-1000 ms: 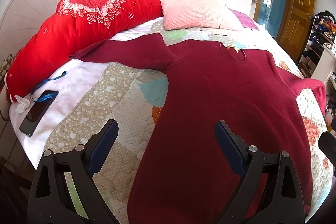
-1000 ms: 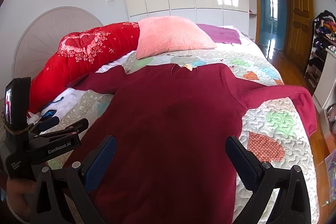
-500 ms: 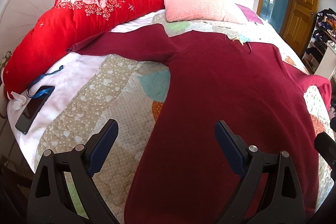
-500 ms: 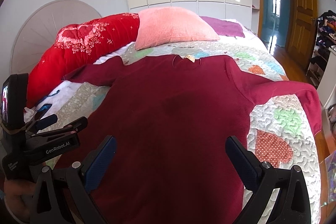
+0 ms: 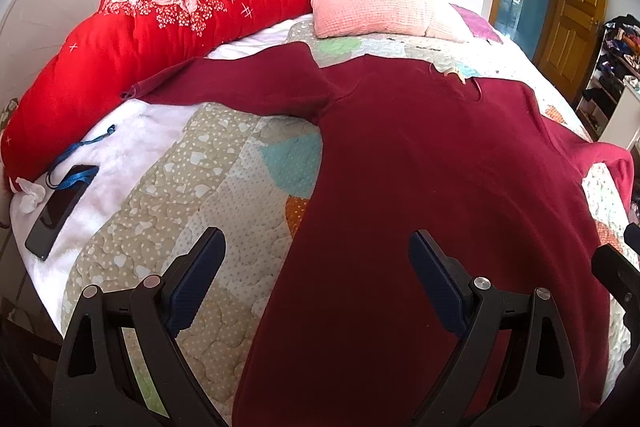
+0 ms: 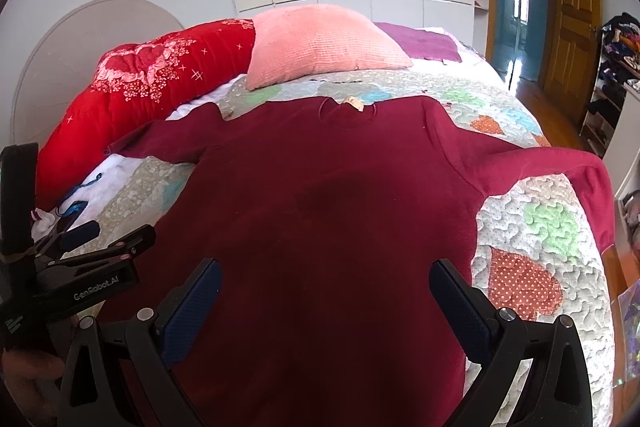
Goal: Fold small clothes
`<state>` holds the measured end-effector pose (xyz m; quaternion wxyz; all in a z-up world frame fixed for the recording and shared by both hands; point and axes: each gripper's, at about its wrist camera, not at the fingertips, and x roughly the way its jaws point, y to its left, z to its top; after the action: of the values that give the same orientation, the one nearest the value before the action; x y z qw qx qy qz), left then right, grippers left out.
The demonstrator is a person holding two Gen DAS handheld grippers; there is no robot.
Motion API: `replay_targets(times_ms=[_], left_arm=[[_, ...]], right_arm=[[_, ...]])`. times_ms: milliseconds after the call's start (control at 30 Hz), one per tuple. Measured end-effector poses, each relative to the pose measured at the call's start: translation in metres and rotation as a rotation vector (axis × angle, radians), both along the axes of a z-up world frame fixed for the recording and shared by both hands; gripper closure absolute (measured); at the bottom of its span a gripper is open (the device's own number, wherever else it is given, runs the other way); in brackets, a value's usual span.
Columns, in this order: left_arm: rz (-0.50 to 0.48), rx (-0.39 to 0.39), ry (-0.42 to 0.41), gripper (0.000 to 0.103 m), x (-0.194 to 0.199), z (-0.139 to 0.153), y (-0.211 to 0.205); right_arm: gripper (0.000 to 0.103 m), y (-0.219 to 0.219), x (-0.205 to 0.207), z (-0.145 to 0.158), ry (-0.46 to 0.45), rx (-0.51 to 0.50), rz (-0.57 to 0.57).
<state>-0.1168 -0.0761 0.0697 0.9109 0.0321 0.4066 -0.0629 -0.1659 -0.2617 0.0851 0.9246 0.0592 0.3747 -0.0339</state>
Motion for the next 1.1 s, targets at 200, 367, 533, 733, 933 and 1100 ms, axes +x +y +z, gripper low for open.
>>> replay_targets(times_ms=[200,367,533,733,933,1100], left_arm=[[0.008,-0.01,0.007,0.01,0.004,-0.002,0.002],[0.01,-0.007,0.013,0.01,0.006,-0.005,0.003],[0.015,-0.012,0.019,0.01,0.009,-0.007,0.005],[0.021,-0.013,0.029,0.01,0.013,-0.011,0.008],[0.03,-0.018,0.039,0.01,0.019,-0.014,0.011],[0.037,-0.026,0.045,0.01,0.026,-0.016,0.017]], right_arm=[[0.0,-0.001,0.005,-0.002,0.005,0.016,-0.007],[0.0,0.003,0.009,-0.002,0.002,0.011,0.001],[0.0,0.008,0.015,-0.004,0.009,0.007,0.013],[0.0,0.013,0.022,-0.01,0.021,-0.004,0.02],[0.0,0.014,0.03,-0.016,0.039,0.004,0.02],[0.0,0.017,0.038,-0.02,0.048,0.008,0.028]])
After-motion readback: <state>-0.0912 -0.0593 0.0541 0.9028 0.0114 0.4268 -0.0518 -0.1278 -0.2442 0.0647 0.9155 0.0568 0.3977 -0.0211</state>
